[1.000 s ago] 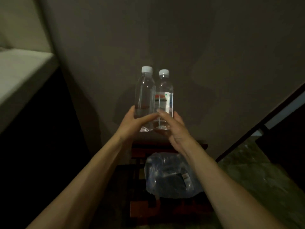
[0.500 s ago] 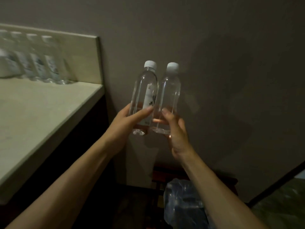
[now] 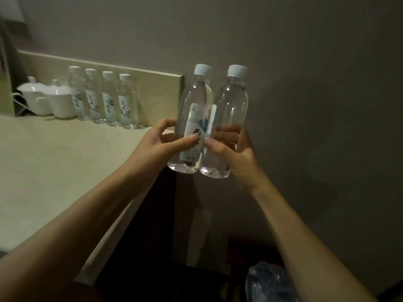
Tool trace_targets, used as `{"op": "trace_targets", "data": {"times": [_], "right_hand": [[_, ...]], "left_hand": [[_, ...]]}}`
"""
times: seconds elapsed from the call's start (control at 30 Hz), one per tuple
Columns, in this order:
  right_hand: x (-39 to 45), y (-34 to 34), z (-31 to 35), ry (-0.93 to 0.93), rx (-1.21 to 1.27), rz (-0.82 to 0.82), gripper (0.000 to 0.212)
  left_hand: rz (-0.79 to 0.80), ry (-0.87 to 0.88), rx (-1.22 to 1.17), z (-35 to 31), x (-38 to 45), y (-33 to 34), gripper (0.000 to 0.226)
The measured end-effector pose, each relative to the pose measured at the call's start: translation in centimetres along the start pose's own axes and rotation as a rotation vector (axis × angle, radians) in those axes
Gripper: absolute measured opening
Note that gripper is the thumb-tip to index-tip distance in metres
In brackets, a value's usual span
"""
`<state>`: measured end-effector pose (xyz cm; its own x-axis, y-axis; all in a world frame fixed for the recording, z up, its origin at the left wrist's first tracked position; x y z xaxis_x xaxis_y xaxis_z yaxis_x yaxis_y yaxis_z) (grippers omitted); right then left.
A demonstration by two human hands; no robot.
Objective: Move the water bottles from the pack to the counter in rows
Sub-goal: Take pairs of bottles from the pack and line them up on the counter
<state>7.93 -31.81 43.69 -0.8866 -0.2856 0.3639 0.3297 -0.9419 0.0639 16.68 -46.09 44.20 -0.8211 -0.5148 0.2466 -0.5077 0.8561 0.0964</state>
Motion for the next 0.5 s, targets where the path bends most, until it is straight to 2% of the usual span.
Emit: {"op": "trace_targets", "data": {"times": [0.13, 0.2, 0.4, 0.5], "right_hand": [[1.0, 6.2, 0.3, 0.011, -0.042, 0.166, 0.051], [1.8, 9.2, -0.4, 0.021, -0.088, 0.197, 0.059], [3.2, 15.0, -4.8, 0.053, -0.205, -0.011, 0.078], [3.2, 16.3, -6.3, 0.08, -0.234, -0.086, 0.071]], "left_hand": [[0.045, 0.012, 0.081, 0.2, 2.4, -6.4, 0.056], [0.08, 0.03, 0.146, 0.1, 4.0, -9.4, 0.059], [0.084, 0.006, 0.237, 2.6, 7.9, -15.1, 0.051], [0.079, -0.02, 0.24, 4.0, 9.1, -16.3, 0.05]]}}
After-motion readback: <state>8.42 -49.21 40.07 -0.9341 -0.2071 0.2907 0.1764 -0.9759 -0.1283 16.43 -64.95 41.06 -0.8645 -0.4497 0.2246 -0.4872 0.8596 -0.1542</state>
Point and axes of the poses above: each hand's wrist, its own x-axis towards the middle knuckle, its own y-axis out of the palm, z = x × y, the point moved 8 cm from there along x, towards the middle knuckle, and after that the axes turned 12 degrees about -z, right-handed, at the moved point
